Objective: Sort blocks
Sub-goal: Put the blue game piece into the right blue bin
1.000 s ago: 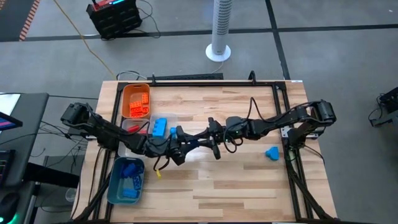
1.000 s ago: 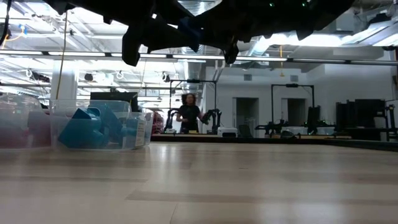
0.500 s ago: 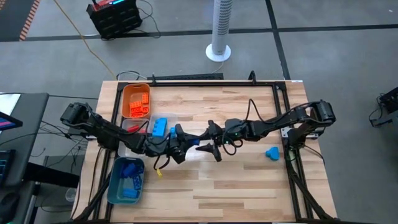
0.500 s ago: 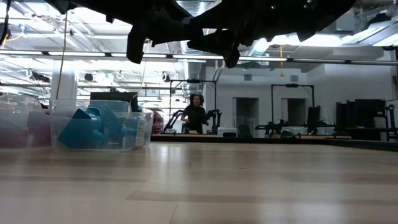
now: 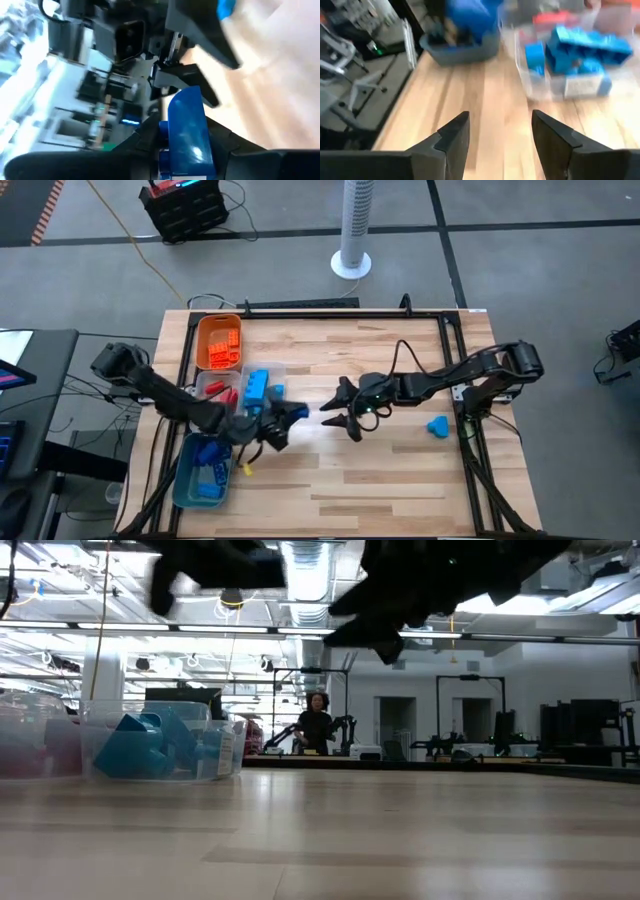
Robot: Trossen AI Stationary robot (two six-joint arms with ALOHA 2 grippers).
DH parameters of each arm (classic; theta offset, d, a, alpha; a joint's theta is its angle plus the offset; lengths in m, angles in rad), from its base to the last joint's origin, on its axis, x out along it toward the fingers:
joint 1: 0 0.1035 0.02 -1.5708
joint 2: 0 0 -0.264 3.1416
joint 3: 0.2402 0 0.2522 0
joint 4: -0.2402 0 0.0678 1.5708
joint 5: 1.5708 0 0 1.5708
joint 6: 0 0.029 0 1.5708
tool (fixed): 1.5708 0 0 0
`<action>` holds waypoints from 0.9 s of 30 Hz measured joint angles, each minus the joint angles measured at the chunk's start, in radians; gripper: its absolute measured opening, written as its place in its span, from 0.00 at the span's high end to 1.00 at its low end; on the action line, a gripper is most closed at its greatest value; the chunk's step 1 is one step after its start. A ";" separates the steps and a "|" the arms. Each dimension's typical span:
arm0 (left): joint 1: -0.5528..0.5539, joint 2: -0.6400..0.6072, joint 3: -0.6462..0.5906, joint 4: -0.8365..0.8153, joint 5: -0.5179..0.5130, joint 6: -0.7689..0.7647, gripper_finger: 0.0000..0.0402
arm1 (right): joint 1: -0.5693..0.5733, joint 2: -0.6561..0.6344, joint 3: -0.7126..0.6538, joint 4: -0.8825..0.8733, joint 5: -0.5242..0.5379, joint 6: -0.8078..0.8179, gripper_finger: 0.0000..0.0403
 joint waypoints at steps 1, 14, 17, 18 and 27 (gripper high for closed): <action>-0.025 -0.024 0.000 -0.050 -0.011 -0.055 0.77 | 0.000 -0.004 0.001 -0.024 0.000 0.000 0.48; -0.181 -0.349 0.025 -0.926 0.776 -1.567 0.77 | -0.048 -0.005 0.001 -0.263 0.002 0.000 0.48; -0.251 -0.343 0.025 -1.074 0.899 -1.851 0.77 | -0.054 -0.005 0.001 -0.263 0.003 0.000 0.48; -0.277 -0.336 0.025 -1.129 0.905 -1.933 0.77 | -0.054 -0.005 0.001 -0.263 0.003 0.000 0.48; -0.372 -0.214 0.024 -1.403 0.927 -2.281 0.66 | -0.051 -0.006 0.002 -0.287 0.004 0.020 0.48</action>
